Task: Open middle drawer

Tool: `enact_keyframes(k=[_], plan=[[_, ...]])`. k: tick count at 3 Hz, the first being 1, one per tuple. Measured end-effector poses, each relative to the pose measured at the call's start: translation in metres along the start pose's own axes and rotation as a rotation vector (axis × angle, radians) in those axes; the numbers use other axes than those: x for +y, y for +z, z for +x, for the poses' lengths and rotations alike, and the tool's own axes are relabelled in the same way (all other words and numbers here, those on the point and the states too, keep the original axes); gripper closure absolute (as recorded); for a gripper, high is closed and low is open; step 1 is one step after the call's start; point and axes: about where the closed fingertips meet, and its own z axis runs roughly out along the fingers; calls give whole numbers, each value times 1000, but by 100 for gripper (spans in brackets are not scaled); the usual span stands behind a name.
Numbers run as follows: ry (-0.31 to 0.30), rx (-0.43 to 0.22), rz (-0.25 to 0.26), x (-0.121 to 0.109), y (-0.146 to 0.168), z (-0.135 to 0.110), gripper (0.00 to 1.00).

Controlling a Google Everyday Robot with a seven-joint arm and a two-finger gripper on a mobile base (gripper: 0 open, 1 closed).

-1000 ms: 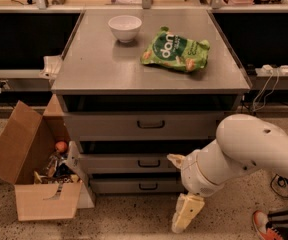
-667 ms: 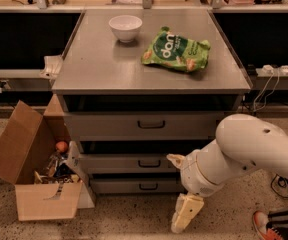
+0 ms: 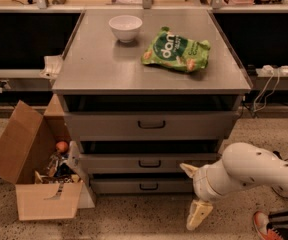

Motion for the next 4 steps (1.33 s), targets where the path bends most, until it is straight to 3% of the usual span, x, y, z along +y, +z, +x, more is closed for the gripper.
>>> enact_keyframes(k=[1,2,3,4], plan=[[-32,13,16,-18,37,33,0],[-49,-6,24,-51,77,57,0],[-56,2,28,-55,78,61,0],[-108,57,55,-83,85,84,0]])
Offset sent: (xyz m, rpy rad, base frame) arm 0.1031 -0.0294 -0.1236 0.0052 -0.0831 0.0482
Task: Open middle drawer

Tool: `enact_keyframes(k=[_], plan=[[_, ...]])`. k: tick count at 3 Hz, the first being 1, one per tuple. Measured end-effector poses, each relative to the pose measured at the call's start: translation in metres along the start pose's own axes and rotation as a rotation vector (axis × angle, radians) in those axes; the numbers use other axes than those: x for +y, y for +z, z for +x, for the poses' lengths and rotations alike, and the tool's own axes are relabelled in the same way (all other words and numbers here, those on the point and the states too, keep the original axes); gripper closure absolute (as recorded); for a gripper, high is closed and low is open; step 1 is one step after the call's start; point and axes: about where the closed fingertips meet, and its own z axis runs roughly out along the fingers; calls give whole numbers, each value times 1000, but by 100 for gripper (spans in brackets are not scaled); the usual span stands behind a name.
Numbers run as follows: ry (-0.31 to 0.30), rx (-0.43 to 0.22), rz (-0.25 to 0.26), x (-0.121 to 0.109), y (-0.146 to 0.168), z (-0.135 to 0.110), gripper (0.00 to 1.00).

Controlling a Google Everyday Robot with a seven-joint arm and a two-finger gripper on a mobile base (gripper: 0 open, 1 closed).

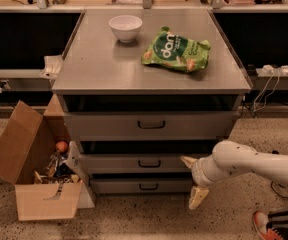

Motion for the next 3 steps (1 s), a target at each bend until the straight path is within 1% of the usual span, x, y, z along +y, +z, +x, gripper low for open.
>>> enact_keyframes(k=[1,2,3], plan=[[-53,61,28,-33,6,23,0],[-89,98,30,-61,19,40,0],[-92,105,7,-75,40,52,0]])
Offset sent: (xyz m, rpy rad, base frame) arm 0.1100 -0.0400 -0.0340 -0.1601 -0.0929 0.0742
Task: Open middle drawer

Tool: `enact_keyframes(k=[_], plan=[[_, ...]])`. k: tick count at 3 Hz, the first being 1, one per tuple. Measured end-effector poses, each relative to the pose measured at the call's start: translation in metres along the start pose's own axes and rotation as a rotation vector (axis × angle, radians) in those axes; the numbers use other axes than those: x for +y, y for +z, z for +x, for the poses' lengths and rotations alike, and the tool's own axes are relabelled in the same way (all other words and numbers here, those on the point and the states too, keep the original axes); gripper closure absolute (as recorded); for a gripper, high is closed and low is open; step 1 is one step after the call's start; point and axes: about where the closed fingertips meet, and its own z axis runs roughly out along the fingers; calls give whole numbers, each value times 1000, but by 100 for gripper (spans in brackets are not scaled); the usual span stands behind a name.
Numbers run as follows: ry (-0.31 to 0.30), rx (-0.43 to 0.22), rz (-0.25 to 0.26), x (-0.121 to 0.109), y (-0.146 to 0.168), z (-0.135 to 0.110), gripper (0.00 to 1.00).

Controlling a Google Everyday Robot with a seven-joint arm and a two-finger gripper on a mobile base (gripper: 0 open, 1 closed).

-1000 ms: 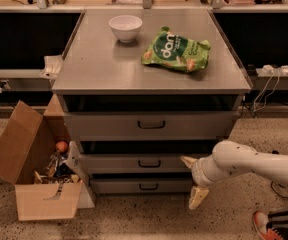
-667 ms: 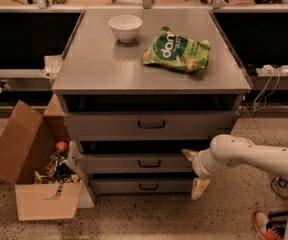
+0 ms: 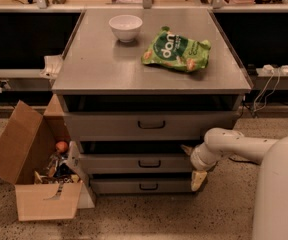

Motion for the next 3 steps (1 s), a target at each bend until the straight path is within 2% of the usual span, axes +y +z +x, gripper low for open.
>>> enact_keyframes(k=[1,2,3], plan=[[22,-19,-51,9,27,10,26],[22,-19,-51,8,23,9,51],[22,-19,-51,3,18,8,80]])
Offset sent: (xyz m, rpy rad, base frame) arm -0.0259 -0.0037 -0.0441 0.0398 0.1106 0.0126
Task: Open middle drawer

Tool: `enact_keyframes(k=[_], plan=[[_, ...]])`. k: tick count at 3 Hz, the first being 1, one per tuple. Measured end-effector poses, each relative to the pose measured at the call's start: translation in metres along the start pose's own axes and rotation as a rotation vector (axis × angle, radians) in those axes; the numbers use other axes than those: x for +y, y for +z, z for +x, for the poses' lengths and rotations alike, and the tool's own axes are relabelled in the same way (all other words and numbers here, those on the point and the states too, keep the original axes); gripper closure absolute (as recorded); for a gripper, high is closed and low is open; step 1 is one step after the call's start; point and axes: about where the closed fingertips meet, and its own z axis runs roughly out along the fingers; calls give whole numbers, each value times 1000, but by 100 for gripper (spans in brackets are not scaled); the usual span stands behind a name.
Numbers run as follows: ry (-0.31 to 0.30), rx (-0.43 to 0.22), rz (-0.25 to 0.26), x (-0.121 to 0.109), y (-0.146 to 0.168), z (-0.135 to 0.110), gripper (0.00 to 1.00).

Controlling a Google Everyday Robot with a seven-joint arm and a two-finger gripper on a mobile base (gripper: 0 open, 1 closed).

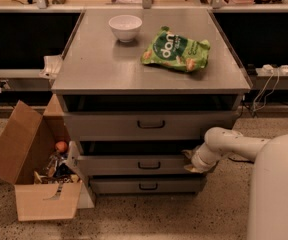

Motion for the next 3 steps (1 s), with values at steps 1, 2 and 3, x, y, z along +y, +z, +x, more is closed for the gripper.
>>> enact_keyframes(k=[1,2,3], plan=[[0,0,0,-1,-3,-1,100],[1,-9,-8,3,-9,-7,100],[3,-27,-22,10,-19,-18,100]])
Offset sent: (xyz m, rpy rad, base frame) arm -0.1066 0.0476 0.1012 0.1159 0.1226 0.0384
